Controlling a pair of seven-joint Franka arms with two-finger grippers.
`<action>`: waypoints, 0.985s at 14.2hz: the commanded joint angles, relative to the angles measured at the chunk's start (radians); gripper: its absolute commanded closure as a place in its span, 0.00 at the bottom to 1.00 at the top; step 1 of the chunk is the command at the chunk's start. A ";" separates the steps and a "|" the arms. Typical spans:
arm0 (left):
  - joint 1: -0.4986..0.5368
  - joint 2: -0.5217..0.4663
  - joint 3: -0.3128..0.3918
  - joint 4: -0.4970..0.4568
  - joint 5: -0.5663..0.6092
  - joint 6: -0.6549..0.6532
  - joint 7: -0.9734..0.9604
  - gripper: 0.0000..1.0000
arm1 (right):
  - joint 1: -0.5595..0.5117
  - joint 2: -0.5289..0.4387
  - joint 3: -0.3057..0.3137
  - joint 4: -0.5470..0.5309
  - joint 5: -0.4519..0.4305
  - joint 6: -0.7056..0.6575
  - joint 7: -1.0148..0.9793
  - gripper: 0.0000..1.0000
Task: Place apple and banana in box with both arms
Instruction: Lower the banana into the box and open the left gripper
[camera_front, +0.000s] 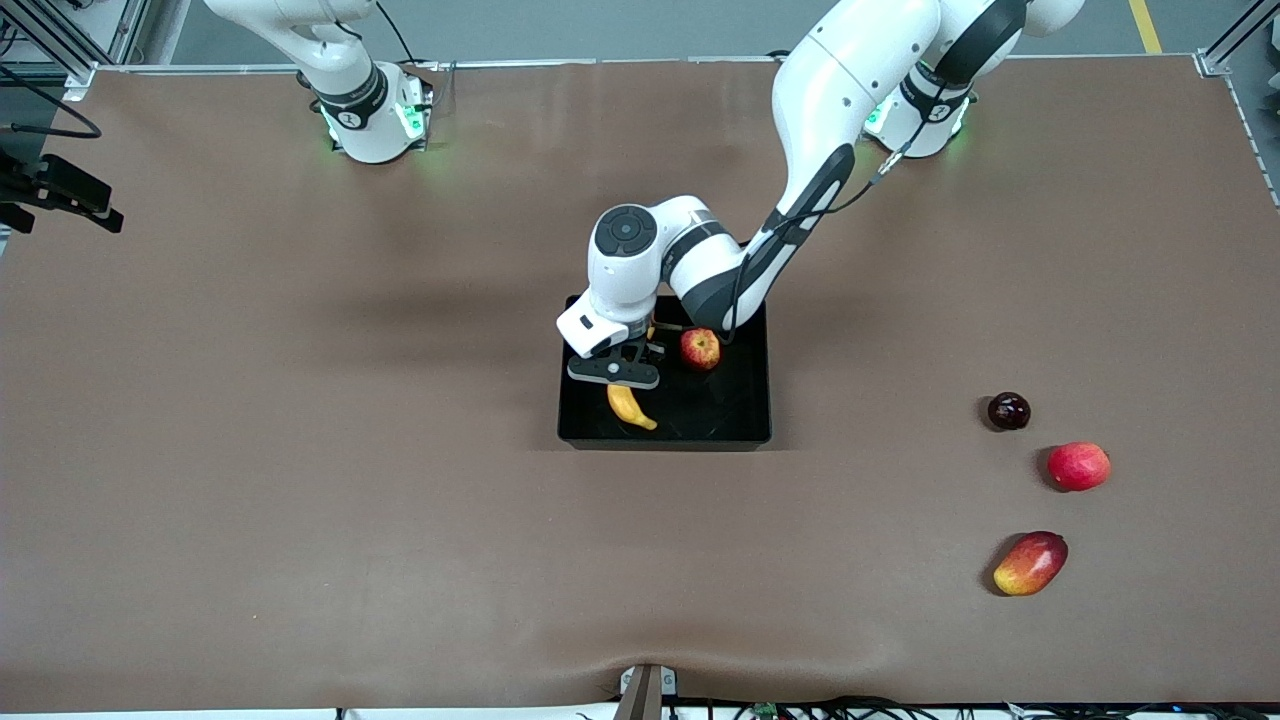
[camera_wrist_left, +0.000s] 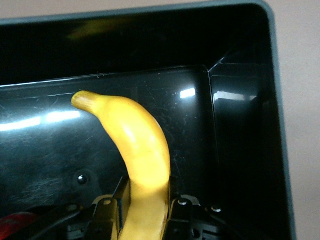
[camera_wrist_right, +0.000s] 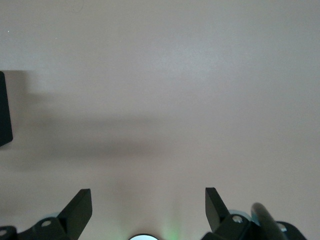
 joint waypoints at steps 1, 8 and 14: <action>-0.015 0.022 0.015 0.023 0.001 0.025 -0.017 1.00 | -0.020 0.002 0.008 0.006 0.021 -0.008 -0.006 0.00; -0.010 0.015 0.030 0.023 0.000 0.026 -0.015 0.00 | -0.023 0.004 0.008 0.004 0.021 -0.008 -0.006 0.00; 0.056 -0.141 0.030 0.023 -0.009 -0.085 -0.029 0.00 | -0.035 0.004 0.008 -0.002 0.042 -0.021 -0.014 0.00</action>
